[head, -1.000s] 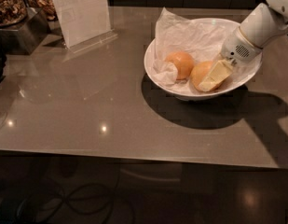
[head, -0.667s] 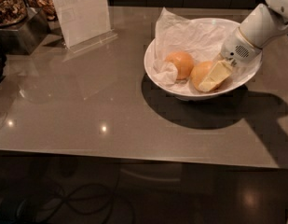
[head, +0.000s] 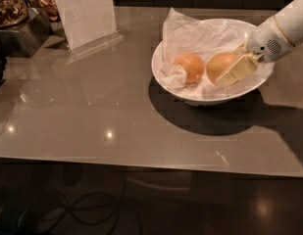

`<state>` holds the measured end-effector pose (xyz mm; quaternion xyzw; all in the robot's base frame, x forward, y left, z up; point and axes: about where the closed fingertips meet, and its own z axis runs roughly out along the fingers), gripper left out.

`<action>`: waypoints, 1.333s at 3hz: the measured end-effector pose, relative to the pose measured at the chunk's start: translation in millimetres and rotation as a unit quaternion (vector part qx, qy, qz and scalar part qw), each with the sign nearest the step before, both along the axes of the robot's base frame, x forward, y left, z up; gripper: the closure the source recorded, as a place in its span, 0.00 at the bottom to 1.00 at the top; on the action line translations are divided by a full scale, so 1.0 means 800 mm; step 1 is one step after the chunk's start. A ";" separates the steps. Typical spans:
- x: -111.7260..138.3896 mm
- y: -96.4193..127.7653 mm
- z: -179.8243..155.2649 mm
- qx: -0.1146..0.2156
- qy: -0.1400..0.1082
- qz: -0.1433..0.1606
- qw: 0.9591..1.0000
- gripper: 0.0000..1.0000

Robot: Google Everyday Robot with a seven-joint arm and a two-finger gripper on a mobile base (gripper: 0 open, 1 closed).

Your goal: Pick orange from white bowl

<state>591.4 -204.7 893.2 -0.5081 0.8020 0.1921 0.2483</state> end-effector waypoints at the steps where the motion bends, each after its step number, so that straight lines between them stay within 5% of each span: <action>1: -0.011 -0.004 0.040 0.049 -0.036 0.004 0.998 1.00; 3: -0.048 -0.008 0.101 0.117 -0.090 0.028 0.989 1.00; 4: -0.048 -0.008 0.101 0.117 -0.090 0.028 0.989 1.00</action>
Offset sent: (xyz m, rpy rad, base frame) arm -0.0471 -0.0108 0.0992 0.3040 -0.2104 0.0851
